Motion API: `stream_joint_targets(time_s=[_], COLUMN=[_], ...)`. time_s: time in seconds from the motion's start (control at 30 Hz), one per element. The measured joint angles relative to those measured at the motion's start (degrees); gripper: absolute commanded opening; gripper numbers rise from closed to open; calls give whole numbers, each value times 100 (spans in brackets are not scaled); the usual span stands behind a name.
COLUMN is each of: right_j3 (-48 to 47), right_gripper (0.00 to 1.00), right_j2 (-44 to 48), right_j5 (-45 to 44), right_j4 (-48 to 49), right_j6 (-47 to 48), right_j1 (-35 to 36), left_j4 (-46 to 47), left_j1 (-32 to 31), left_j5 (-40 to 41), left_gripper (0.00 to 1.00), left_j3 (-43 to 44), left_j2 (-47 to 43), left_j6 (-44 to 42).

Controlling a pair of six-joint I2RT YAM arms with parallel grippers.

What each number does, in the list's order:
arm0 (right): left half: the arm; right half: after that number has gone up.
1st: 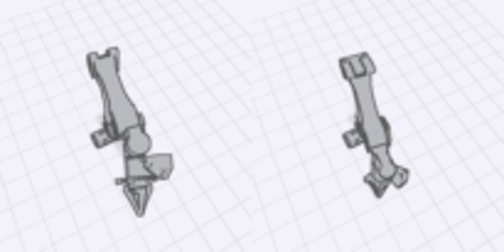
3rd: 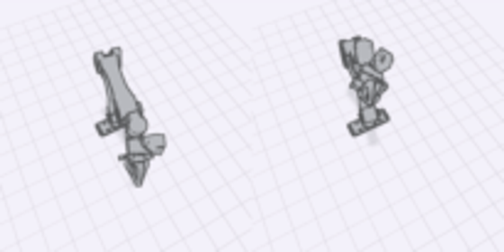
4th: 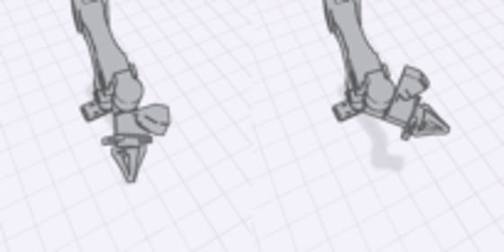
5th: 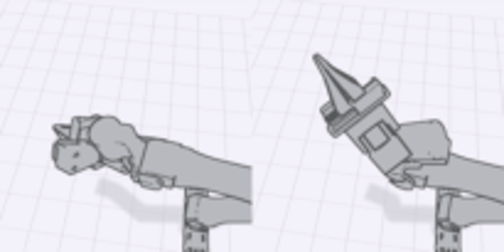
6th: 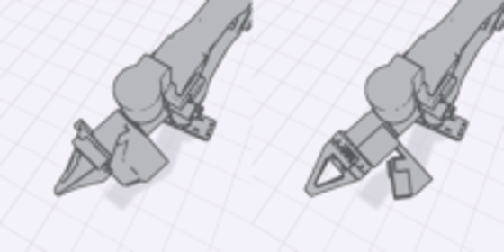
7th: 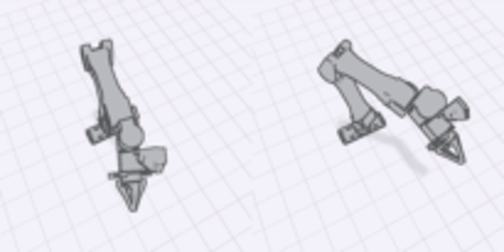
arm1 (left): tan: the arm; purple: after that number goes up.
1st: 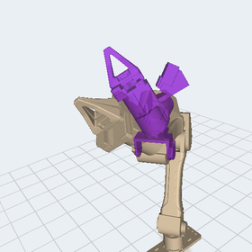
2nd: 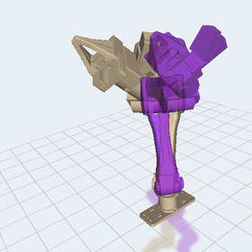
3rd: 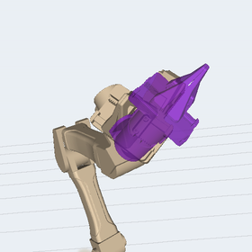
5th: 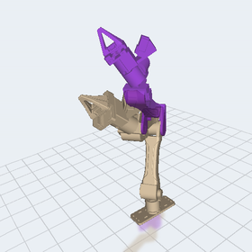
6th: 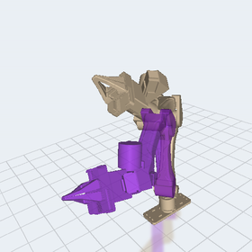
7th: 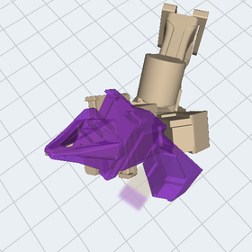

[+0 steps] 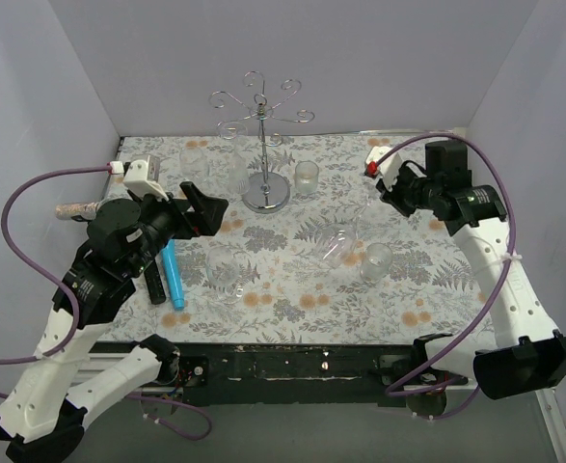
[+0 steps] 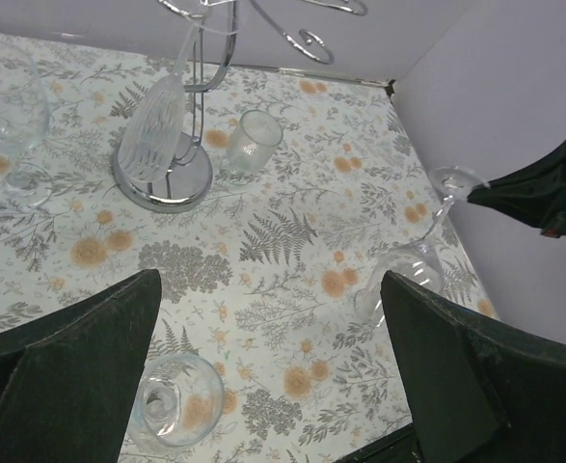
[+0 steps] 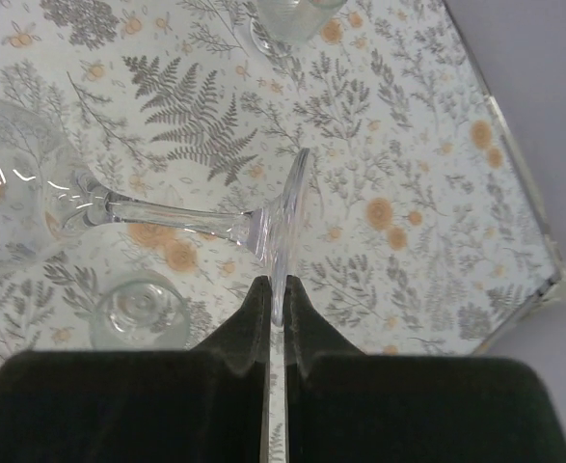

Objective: Place the wine glass upside down on the wine glass rack
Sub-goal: Turn the wine glass upside down at the wine rack.

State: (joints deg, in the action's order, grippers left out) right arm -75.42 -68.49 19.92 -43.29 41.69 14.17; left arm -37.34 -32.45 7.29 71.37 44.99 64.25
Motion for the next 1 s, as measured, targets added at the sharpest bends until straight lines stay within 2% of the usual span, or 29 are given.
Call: stream_joint_targets(time_s=[0.2,0.47,0.77,1.0], right_j3=[-857,-1375,-1840,-1956], right_gripper=[1,1,1,1], right_j2=[-94,-92,-219,-553], right_j5=[-160,-155,-214,-612], right_j4=[-463,-485,-446,-319], right_j6=[1180,2181,2570,2817], right_j1=[-7,133,756,1478], left_j4=[2,9,4,98], left_j1=[0,0,0,0], left_j5=[201,448,625,632], left_gripper=[98,98,98,98], left_j3=[-214,-494,-739,-975], left_j2=[-72,-380,-450,-498], left_j6=[-111,-238,-295,-280])
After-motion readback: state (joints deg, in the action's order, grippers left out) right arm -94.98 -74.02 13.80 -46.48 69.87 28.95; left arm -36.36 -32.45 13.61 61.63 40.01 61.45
